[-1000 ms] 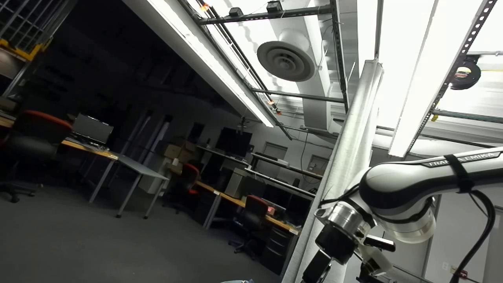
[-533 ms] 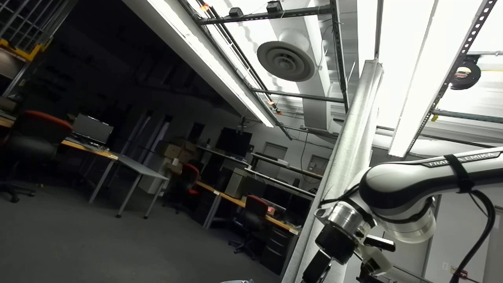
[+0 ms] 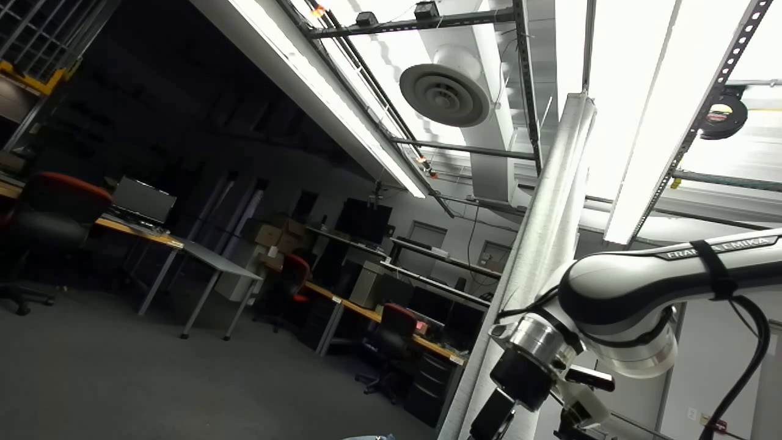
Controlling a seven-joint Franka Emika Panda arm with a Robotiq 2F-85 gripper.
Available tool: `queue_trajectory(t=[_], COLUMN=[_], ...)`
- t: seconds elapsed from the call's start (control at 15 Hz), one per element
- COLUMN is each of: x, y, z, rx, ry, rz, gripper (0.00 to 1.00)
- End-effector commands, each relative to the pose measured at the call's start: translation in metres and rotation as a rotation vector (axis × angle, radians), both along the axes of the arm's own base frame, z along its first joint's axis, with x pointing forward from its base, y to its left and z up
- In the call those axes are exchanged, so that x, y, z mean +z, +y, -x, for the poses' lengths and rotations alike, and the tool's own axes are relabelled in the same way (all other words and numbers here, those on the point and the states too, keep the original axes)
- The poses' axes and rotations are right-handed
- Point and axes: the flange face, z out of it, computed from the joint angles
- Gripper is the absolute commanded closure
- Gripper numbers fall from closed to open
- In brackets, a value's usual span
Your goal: Remove the denim jacket from the chair backrest and put it on the seat
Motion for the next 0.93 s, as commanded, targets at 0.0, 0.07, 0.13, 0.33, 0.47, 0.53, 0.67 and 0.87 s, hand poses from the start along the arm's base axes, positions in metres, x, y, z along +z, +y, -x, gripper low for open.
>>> queue_trajectory(t=[0.0,0.07,0.13,0.33,0.47,0.53,0.67,0.87], x=[-0.001,-0.005,-0.008,-0.022,-0.026,-0.026,-0.025,-0.016], y=[0.0,0.0,0.001,0.004,0.007,0.01,0.02,0.036], z=[-0.001,-0.003,-0.005,-0.011,-0.016,-0.019,-0.023,-0.027], rx=[0.005,0.013,0.024,0.084,0.137,0.172,0.254,0.366], ry=[0.0,0.0,0.009,0.049,0.058,0.055,0.035,-0.007], rz=[0.003,0.009,0.01,0.029,0.044,0.055,0.084,0.108], gripper=[0.0,0.0,0.0,0.0,0.0,0.0,0.0,0.0])
